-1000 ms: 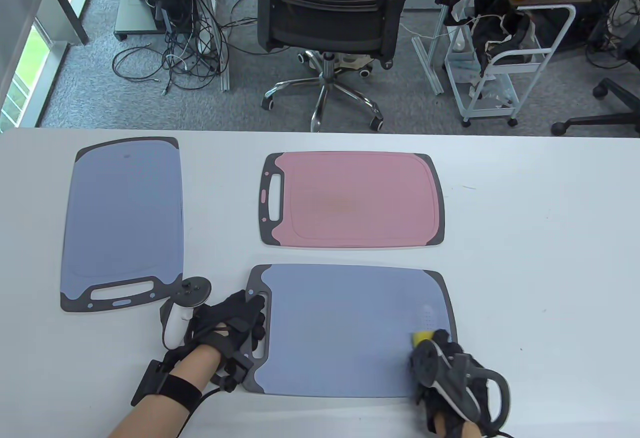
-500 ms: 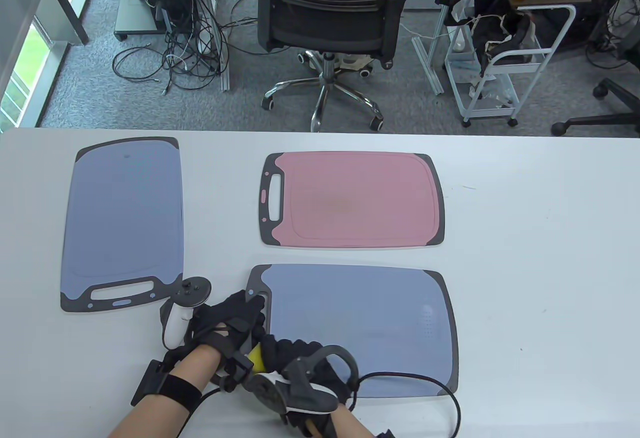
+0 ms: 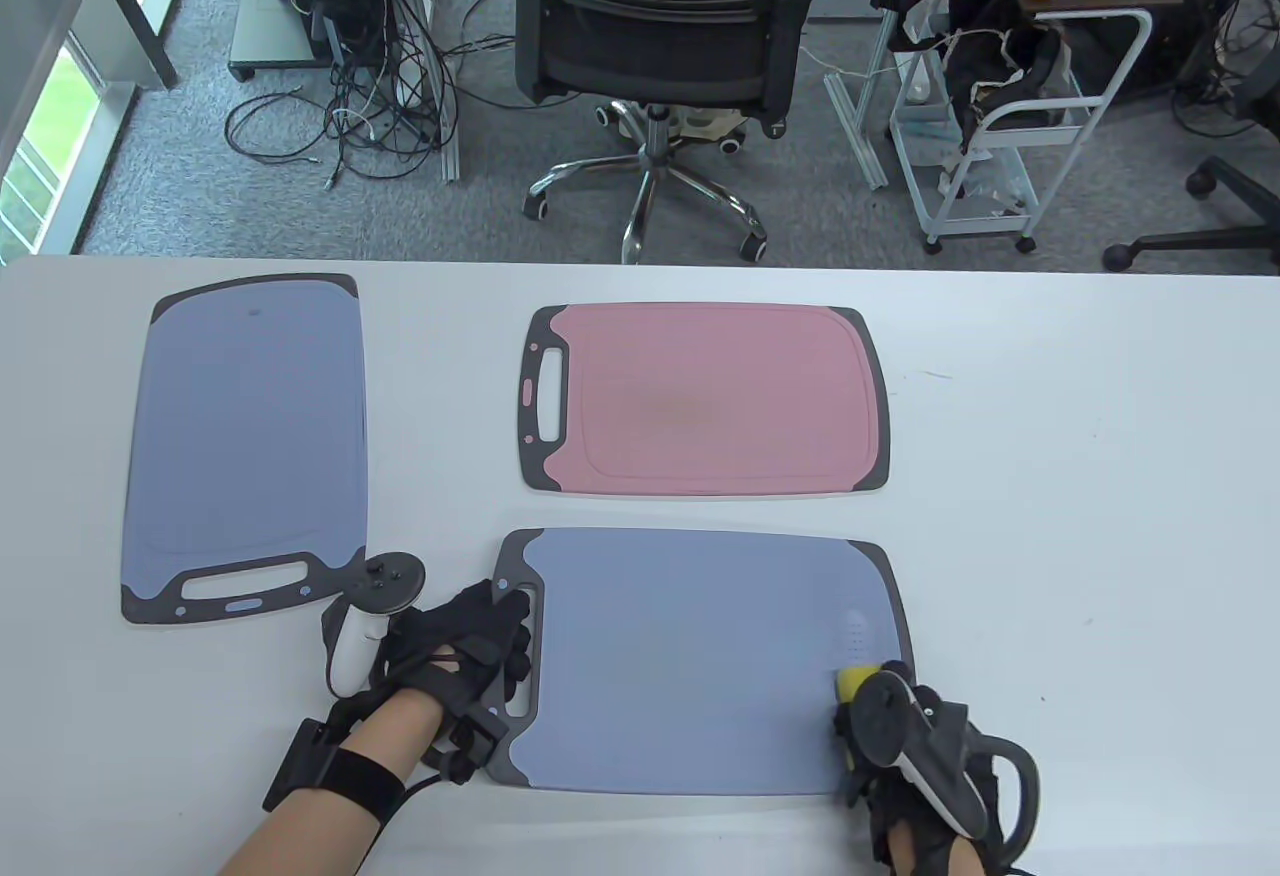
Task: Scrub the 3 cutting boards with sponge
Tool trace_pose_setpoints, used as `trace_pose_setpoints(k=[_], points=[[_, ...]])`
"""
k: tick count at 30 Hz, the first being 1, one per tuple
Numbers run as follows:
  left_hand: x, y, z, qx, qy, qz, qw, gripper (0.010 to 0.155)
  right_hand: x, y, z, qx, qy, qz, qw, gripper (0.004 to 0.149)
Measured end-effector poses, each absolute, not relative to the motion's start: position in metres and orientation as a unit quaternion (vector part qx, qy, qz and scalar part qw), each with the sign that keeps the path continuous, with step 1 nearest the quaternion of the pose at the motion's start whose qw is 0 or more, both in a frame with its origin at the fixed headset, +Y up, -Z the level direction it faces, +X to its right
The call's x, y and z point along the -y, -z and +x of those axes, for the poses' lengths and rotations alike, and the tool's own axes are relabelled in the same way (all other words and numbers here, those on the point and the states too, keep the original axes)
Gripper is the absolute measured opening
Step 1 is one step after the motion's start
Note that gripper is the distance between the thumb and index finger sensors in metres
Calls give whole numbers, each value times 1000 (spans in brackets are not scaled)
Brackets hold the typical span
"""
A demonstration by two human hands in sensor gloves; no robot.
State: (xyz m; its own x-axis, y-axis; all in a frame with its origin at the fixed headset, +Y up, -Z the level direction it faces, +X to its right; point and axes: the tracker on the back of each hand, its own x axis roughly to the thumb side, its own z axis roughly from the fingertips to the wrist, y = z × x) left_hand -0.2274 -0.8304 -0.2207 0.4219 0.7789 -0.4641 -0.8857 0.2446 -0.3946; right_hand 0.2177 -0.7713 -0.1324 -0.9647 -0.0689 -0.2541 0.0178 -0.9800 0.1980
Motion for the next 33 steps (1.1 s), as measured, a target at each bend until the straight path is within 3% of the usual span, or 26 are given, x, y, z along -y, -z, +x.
trace_pose_setpoints(k=[2,5,11,14,18,21,25,27,29,30,33], points=[[831,221,-227,-86,-530,-309,785,55,771,135,205,90,990,110,15,72],[831,221,-227,-88,-529,-309,786,55,766,143,146,89,996,-13,18,73],[831,221,-228,-86,-535,-315,779,56,756,130,-22,66,963,-258,37,75],[831,221,-228,-85,-537,-317,777,56,754,123,-50,53,956,-286,47,74],[831,221,-228,-84,-538,-319,776,56,754,130,-4,76,972,-215,63,72],[831,221,-228,-84,-537,-318,777,56,760,132,79,83,987,-114,78,72],[830,221,-227,-86,-532,-313,782,56,771,119,200,93,991,87,37,72],[830,221,-227,-86,-530,-312,784,56,773,115,230,96,985,141,3,72],[830,221,-227,-86,-528,-310,785,56,774,118,227,111,984,138,-19,73],[830,221,-227,-87,-528,-310,786,56,772,121,212,94,989,114,22,74],[831,221,-227,-88,-526,-307,788,56,767,131,149,74,996,-24,47,74]])
